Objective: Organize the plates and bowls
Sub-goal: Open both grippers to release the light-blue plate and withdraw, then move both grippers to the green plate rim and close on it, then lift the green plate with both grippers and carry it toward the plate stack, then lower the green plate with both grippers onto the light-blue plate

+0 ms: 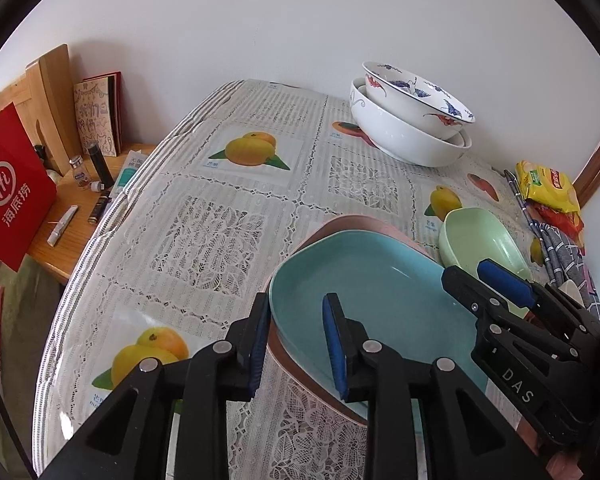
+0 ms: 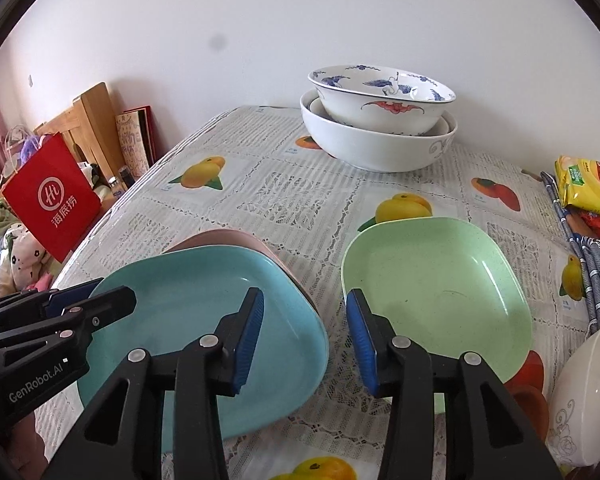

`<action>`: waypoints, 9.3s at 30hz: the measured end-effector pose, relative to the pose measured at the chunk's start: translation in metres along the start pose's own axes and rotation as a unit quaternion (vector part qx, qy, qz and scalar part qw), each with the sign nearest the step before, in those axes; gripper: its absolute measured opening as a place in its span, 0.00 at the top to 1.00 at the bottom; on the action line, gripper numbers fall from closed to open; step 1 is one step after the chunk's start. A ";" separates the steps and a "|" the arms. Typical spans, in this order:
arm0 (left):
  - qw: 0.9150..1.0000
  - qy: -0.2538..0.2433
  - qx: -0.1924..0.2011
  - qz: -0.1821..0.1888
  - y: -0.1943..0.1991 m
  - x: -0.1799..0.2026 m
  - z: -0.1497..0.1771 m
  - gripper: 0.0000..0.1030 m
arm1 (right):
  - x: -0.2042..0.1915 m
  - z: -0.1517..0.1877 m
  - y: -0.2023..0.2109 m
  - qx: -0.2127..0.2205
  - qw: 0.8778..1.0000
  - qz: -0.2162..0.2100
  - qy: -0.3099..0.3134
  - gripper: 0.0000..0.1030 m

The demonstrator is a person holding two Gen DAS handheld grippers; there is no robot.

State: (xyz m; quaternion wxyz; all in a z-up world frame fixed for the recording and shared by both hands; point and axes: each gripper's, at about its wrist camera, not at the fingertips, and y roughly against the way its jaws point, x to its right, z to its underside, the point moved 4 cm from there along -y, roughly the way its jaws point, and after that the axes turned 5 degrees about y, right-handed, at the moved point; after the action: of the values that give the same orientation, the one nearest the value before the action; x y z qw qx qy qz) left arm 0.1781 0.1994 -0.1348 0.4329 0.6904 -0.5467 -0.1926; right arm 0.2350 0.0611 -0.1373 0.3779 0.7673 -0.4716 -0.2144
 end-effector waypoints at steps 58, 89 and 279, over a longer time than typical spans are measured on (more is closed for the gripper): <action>0.992 -0.104 0.073 -0.002 0.063 0.141 -0.012 0.38 | 0.132 0.045 0.126 0.019 0.991 0.068 -0.114 0.37; 0.995 -0.092 -0.046 0.001 -0.080 0.156 -0.036 0.44 | 0.153 0.024 -0.009 -0.071 0.992 0.072 -0.079 0.60; 0.999 0.027 -0.036 -0.025 0.003 -0.013 0.017 0.88 | -0.013 0.026 0.027 -0.052 0.998 0.015 -0.031 0.90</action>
State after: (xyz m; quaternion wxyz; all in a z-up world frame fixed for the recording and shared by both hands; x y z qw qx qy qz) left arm 0.1597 0.2051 -0.1447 0.4671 0.6927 -0.5100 -0.2047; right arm 0.1958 0.0560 -0.1320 0.4057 0.7323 -0.4827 -0.2571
